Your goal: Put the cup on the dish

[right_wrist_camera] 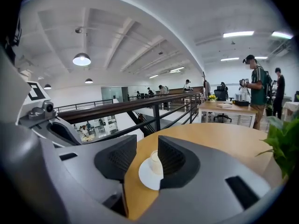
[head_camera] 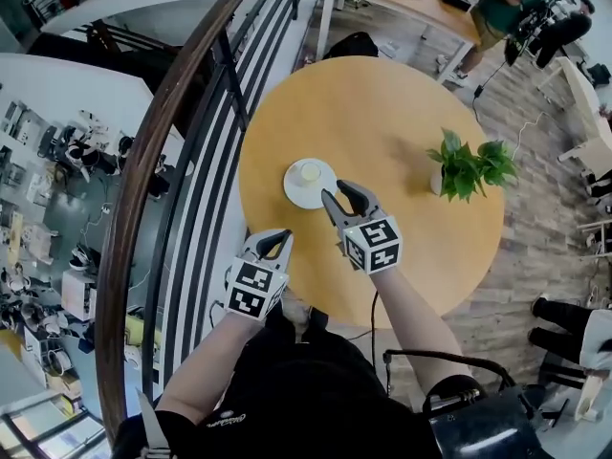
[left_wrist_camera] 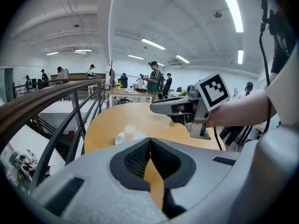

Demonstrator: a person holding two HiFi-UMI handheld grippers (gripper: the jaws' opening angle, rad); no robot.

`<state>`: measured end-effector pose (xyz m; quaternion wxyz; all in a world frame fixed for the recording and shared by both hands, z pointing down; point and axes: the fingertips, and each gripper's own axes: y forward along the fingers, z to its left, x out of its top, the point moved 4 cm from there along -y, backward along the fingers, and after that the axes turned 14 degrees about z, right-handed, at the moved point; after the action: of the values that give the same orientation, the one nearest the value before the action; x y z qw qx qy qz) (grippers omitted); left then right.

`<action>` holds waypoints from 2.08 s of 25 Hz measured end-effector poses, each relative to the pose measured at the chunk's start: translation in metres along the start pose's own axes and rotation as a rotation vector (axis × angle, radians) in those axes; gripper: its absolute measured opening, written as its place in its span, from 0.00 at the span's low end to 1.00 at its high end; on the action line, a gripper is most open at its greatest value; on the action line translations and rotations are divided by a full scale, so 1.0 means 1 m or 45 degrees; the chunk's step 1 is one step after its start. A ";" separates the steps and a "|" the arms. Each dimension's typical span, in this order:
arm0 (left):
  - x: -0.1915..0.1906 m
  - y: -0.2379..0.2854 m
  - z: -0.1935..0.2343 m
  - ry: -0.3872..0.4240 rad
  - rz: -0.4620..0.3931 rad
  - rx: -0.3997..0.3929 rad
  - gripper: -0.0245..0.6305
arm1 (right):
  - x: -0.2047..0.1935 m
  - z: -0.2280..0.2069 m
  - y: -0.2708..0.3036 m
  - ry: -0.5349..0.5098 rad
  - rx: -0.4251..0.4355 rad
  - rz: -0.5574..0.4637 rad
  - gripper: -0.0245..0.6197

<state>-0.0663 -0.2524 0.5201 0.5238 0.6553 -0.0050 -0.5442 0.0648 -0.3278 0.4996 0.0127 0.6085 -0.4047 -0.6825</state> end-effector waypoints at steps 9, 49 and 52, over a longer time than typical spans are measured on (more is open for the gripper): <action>0.033 -0.010 -0.029 0.089 -0.126 0.000 0.05 | -0.003 0.024 -0.066 0.009 -0.002 -0.106 0.18; 0.088 -0.038 -0.048 0.175 -0.240 -0.025 0.05 | 0.001 0.042 -0.122 0.124 -0.006 -0.172 0.13; 0.087 -0.037 -0.047 0.170 -0.240 -0.025 0.05 | 0.000 0.041 -0.121 0.129 -0.009 -0.169 0.13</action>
<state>-0.0181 -0.2544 0.4261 0.4759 0.6824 0.0970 -0.5464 0.0883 -0.2242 0.4280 -0.0101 0.6676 -0.3598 -0.6517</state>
